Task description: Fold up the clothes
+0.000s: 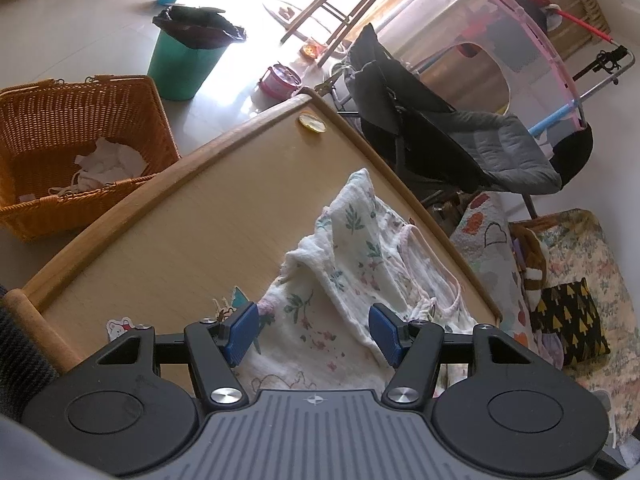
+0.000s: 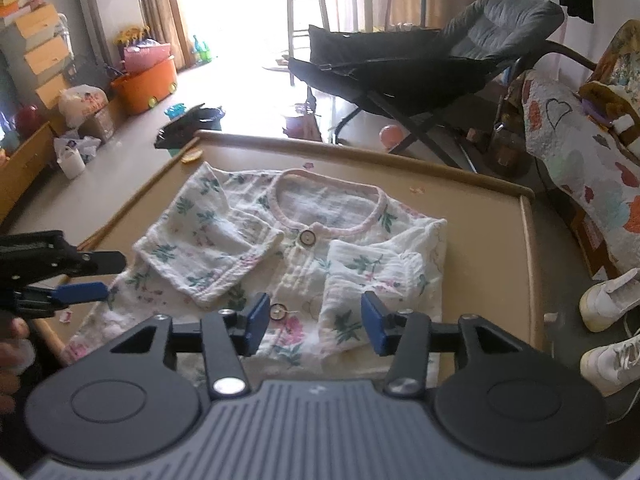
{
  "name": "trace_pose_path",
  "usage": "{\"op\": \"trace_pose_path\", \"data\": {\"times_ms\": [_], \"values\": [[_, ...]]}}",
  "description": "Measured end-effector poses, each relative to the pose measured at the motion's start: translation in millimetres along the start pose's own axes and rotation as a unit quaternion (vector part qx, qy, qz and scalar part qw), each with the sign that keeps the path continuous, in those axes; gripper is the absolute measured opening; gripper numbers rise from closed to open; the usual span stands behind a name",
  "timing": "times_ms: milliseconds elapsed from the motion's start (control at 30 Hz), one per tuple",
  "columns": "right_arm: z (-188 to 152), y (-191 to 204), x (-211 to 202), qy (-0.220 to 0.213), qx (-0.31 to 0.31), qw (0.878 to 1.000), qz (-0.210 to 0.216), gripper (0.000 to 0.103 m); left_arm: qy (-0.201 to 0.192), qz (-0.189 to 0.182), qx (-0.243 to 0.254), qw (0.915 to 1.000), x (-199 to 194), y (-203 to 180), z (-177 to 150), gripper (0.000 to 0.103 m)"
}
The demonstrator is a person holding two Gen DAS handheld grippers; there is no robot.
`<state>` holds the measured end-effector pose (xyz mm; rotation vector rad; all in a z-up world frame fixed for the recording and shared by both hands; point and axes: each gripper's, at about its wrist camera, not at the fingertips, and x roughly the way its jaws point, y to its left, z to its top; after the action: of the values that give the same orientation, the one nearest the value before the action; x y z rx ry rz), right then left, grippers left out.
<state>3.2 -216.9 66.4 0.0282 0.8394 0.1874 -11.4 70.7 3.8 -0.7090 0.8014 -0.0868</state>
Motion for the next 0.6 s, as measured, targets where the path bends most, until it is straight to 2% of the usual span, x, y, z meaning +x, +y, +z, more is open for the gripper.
{"op": "trace_pose_path", "data": {"times_ms": [333, 600], "values": [[-2.9, -4.0, -28.3, -0.018, -0.006, 0.999, 0.037, 0.057, 0.0, 0.002, -0.003, 1.0, 1.0, 1.7, 2.1, 0.063], [-3.3, -17.8, -46.1, -0.045, 0.026, 0.998, 0.021, 0.058, -0.001, 0.003, -0.003, 1.0, 1.1, 2.4, 2.7, 0.063]]}}
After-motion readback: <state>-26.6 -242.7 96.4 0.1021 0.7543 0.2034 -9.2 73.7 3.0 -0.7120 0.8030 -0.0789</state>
